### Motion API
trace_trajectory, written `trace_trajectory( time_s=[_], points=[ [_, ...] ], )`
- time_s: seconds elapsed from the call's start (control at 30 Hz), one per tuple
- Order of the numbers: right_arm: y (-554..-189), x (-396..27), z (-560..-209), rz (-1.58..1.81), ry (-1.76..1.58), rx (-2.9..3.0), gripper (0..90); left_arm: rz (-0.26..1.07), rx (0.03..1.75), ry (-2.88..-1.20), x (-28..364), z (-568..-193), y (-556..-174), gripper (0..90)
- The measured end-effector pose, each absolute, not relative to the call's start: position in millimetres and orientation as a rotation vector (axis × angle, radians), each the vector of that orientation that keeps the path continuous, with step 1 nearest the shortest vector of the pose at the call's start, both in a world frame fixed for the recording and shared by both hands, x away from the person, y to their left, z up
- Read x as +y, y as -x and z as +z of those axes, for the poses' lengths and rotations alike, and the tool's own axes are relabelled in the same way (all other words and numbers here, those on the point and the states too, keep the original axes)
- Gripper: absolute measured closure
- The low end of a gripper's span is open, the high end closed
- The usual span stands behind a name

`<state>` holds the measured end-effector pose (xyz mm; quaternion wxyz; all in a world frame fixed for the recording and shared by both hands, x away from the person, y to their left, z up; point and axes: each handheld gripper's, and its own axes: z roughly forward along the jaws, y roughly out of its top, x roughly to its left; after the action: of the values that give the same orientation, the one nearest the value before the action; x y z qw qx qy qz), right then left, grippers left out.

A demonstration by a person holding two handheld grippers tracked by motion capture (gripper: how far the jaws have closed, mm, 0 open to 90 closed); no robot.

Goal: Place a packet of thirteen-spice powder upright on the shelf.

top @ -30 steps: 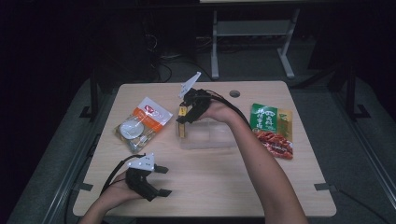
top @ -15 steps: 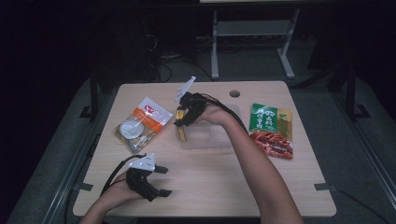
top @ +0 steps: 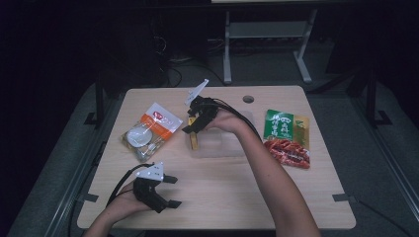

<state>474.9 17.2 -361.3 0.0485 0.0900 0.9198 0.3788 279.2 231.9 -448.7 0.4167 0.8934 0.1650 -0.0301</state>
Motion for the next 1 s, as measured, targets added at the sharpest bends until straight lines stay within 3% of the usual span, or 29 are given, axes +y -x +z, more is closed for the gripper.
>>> trace_trajectory(
  time_s=[0.47,1.0],
  points=[
    [-443.4,-29.0,-345.1,1.202,-0.297,2.743,14.1,-0.057,0.436,-2.24,234.9,-449.6,-281.9,13.4],
    [-390.1,-80.0,-353.7,1.241,-0.382,2.678,14.4,-0.039,0.46,-2.242,235.1,-449.4,-281.4,13.5]
  ],
)
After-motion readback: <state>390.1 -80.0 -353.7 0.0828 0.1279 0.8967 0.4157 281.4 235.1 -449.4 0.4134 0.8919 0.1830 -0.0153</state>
